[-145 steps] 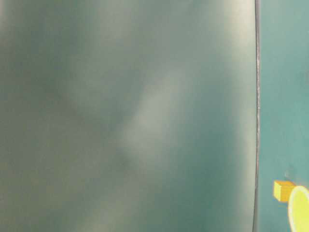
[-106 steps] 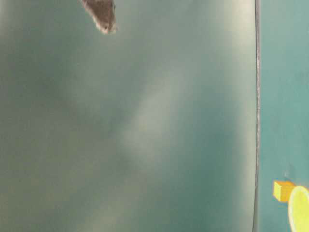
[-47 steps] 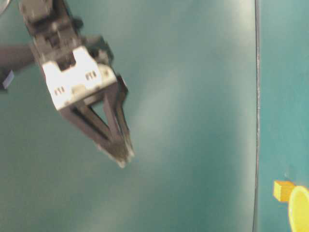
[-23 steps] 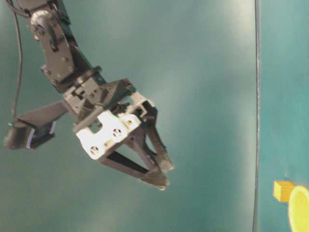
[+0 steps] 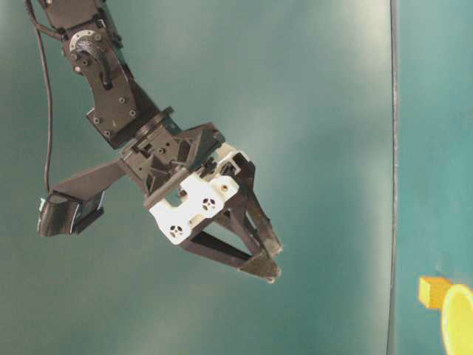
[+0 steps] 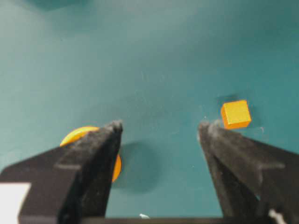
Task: Lift the orange block with right arm.
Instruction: 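Swing the right gripper left across the table toward the orange cube, then position the open right gripper above the orange cube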
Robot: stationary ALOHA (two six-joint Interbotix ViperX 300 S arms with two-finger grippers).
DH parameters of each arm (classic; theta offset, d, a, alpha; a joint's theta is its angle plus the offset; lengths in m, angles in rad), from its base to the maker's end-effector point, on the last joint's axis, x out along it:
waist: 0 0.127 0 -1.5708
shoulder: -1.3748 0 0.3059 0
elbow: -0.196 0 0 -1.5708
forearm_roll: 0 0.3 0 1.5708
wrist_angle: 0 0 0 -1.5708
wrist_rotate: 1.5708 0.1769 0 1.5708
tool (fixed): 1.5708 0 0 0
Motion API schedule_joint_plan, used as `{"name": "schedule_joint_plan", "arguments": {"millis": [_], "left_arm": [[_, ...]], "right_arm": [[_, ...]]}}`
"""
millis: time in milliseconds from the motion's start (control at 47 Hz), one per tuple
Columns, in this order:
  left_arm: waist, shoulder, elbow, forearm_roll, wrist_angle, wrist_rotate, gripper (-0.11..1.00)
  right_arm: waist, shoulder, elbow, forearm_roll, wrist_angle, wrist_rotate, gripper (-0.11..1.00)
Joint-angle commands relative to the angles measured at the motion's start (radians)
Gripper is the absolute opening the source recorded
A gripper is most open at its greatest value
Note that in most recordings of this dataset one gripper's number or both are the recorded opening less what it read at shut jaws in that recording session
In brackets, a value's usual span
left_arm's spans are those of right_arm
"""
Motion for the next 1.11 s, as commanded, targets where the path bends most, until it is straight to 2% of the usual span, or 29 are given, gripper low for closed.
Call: {"name": "schedule_joint_plan", "arguments": {"millis": [0,106,340,532,851,1085], "left_arm": [[-0.003,0.009,-0.031,0.003,-0.006,0.002,0.0],[-0.003,0.009,-0.031,0.003,-0.006,0.002,0.0],[-0.003,0.009,-0.031,0.003,-0.006,0.003,0.0],[-0.003,0.011,-0.031,0.003,-0.005,0.003,0.0],[-0.003,0.011,-0.031,0.003,-0.005,0.003,0.0],[-0.003,0.011,-0.031,0.006,-0.005,0.003,0.0]], "right_arm": [[0.015,-0.014,-0.037,0.0,-0.031,0.003,0.66],[0.017,0.011,-0.078,0.009,-0.011,0.009,0.66],[0.017,0.12,-0.256,0.008,0.172,0.032,0.61],[0.014,0.192,-0.351,0.003,0.21,0.034,0.61],[-0.002,0.236,-0.379,0.003,0.278,0.084,0.66],[-0.018,0.238,-0.37,-0.025,0.276,0.089,0.71]]}}
